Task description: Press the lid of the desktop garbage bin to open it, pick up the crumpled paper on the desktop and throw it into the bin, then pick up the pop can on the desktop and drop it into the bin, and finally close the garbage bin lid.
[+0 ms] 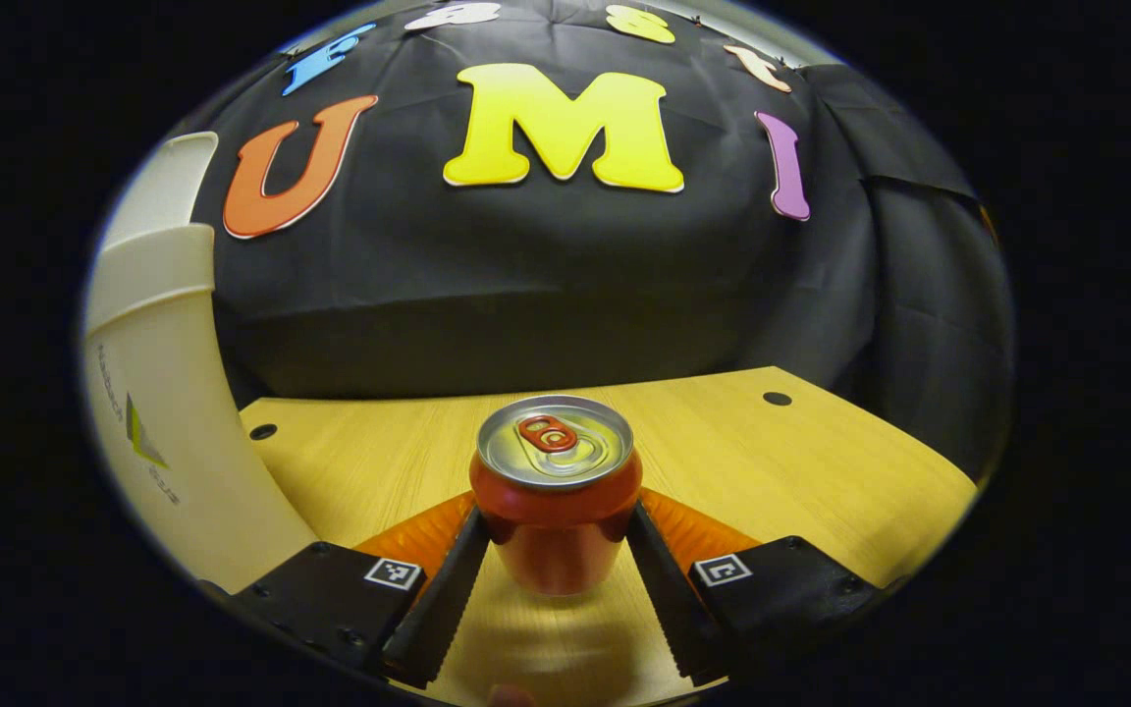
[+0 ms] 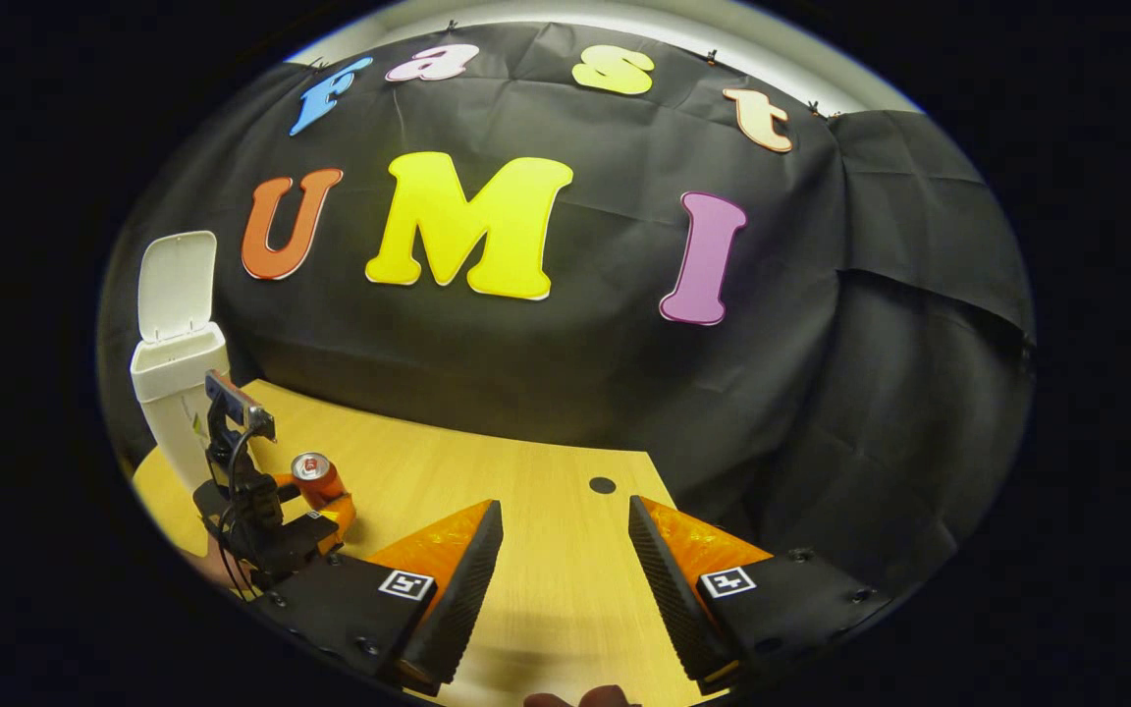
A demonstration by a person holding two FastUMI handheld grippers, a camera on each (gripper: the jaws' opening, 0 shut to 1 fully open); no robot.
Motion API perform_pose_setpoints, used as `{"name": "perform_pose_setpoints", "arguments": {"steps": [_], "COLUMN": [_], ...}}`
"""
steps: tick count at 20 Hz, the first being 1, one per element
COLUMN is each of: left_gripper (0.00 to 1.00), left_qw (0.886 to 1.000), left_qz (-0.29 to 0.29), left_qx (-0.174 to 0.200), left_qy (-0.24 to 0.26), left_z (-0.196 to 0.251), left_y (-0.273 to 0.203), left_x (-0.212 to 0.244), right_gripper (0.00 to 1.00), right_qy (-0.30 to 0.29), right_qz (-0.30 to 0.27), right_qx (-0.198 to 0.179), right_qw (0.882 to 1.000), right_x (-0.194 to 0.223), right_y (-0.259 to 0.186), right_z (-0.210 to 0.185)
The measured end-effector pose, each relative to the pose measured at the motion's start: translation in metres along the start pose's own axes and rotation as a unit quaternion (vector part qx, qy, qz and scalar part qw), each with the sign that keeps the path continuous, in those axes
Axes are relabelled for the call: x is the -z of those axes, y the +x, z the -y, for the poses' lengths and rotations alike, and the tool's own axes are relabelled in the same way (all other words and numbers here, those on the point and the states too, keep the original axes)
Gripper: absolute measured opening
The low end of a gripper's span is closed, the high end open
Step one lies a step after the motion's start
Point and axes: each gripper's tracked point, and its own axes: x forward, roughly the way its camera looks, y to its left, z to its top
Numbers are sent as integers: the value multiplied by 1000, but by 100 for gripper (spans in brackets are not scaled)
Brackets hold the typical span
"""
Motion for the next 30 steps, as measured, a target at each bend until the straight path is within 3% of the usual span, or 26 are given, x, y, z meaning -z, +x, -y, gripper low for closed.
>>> {"name": "perform_pose_setpoints", "arguments": {"steps": [7, 16, 22, 30], "left_gripper": [85, 85, 85, 85], "left_qw": [999, 987, 976, 963], "left_qz": [46, 116, 111, 45], "left_qx": [-15, -106, -183, -258], "left_qy": [-12, -34, -36, -64], "left_z": [-30, -129, -219, -300], "left_y": [-43, -88, -107, -122], "left_x": [-97, -209, -220, -175], "right_gripper": [83, 83, 83, 83], "right_qy": [8, 33, 30, 19], "right_qz": [35, 72, 74, 75], "right_qx": [-32, -65, -100, -143], "right_qw": [999, 995, 992, 987], "right_x": [-15, -41, -45, -55], "right_y": [-18, -14, -4, -3], "right_z": [-31, -64, -103, -160]}}
